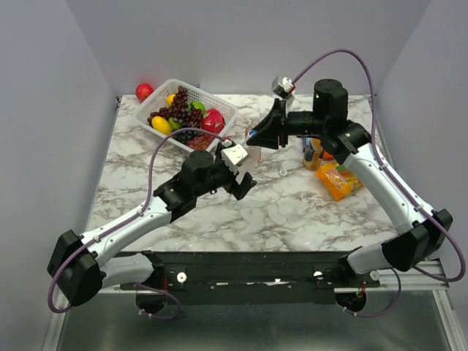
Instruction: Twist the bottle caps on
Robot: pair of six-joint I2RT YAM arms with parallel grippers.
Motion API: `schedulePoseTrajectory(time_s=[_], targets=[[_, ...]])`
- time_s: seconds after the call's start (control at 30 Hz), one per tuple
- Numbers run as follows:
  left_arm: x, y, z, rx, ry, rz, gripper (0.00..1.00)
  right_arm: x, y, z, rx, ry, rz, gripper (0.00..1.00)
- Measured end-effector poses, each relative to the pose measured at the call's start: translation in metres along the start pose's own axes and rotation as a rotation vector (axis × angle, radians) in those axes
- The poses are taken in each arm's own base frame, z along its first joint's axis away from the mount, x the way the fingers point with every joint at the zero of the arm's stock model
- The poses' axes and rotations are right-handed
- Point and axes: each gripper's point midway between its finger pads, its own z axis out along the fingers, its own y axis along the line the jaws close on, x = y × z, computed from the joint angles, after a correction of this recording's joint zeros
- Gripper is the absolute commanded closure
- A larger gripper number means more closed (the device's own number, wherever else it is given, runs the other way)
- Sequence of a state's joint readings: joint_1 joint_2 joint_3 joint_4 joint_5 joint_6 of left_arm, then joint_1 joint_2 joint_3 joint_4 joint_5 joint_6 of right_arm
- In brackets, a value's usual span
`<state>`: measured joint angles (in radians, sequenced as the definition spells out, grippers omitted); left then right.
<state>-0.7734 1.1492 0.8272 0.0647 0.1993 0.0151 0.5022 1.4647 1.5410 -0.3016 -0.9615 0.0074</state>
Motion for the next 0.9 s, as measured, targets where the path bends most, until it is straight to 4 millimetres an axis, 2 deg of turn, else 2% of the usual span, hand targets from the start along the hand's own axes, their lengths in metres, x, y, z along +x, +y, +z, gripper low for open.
schedulePoseTrajectory(time_s=[0.1,0.3,0.4,0.57,0.63,0.8,0.9], targets=[[0.005,0.002,-0.002,-0.005,0.005,0.014,0.01,0.007,-0.009,-0.014,0.093,0.011,-0.050,0.91],[0.041,0.022,-0.017,-0.069,0.085,0.012,0.01,0.033,-0.035,-0.058,0.299,0.057,-0.125,0.92],[0.055,0.031,-0.023,-0.101,0.127,0.006,0.01,0.055,-0.052,-0.078,0.387,0.101,-0.117,0.93],[0.059,0.034,-0.024,-0.105,0.144,0.011,0.01,0.104,-0.083,-0.112,0.528,0.198,-0.059,0.94],[0.059,0.034,-0.024,-0.105,0.143,0.013,0.01,0.121,-0.089,-0.126,0.570,0.230,-0.032,0.93],[0.059,0.034,-0.024,-0.105,0.143,0.017,0.01,0.143,-0.098,-0.157,0.659,0.258,0.005,0.93],[0.059,0.035,-0.024,-0.106,0.144,0.019,0.01,0.152,-0.099,-0.170,0.694,0.268,0.006,0.92]])
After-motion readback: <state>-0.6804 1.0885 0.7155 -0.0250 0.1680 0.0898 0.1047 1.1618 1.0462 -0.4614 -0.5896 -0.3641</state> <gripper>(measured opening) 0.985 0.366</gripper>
